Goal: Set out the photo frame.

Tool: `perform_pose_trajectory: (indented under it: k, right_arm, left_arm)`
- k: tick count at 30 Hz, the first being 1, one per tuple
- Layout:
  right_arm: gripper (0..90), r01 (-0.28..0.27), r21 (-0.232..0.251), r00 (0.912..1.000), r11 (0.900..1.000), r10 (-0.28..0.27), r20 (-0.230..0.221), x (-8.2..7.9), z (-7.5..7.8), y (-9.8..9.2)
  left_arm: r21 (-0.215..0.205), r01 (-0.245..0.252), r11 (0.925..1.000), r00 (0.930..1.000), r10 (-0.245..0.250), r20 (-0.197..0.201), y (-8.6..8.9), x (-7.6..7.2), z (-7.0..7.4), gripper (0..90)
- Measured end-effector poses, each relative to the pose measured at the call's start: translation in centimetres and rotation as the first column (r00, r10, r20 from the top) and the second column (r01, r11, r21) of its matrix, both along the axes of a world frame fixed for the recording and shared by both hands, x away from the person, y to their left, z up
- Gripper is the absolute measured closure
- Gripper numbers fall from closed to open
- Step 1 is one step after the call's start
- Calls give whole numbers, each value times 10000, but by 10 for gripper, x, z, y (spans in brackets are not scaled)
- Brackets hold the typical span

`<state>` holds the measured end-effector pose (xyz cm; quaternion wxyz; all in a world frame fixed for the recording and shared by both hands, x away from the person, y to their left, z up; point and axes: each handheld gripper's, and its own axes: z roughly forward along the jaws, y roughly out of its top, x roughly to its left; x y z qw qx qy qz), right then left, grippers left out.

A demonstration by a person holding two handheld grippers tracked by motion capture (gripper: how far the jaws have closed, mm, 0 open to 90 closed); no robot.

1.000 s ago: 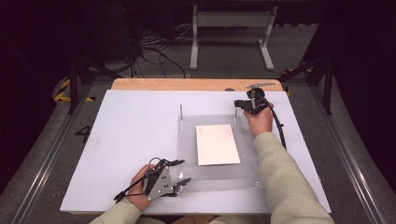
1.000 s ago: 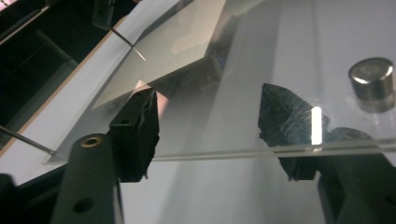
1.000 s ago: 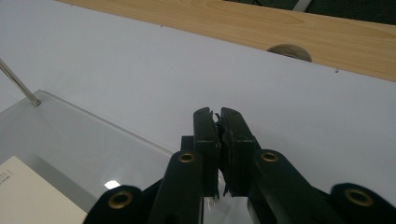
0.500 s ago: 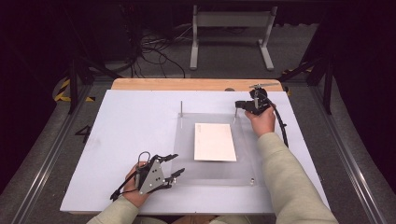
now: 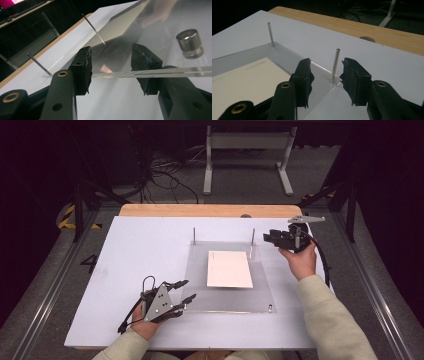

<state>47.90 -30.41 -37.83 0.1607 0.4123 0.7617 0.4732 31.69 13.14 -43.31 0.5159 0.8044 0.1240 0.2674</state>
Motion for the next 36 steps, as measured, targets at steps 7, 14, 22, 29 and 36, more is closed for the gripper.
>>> perform_pose_trajectory:
  k: [7, 14, 22, 29, 36]
  right_arm:
    - [550, -829, -492, 9911, 9953, 875, 1004, -50, 5, -10]
    - [488, -1228, -990, 9718, 9875, 1399, 1898, -95, 8, -13]
    - [453, -1431, -943, 9561, 9852, 1623, 2442, -132, 3, -18]
    - [436, -1676, -1596, 9557, 9729, 2001, 2159, -150, 4, -20]
    - [410, -1843, -2108, 9490, 9600, 2296, 2162, -160, -2, -14]
  left_arm:
    - [-97, -62, 9999, 9994, 59, -334, -4, 2, 11, 511]
    - [-116, -53, 9999, 9986, 47, -530, -6, 4, 19, 515]
    - [-32, -104, 9999, 9972, 101, -734, -7, 8, 32, 528]
    - [-81, -136, 9999, 9953, 128, -958, -7, 10, 38, 527]
    - [-206, -203, 9996, 9948, 182, -999, -8, 11, 40, 527]
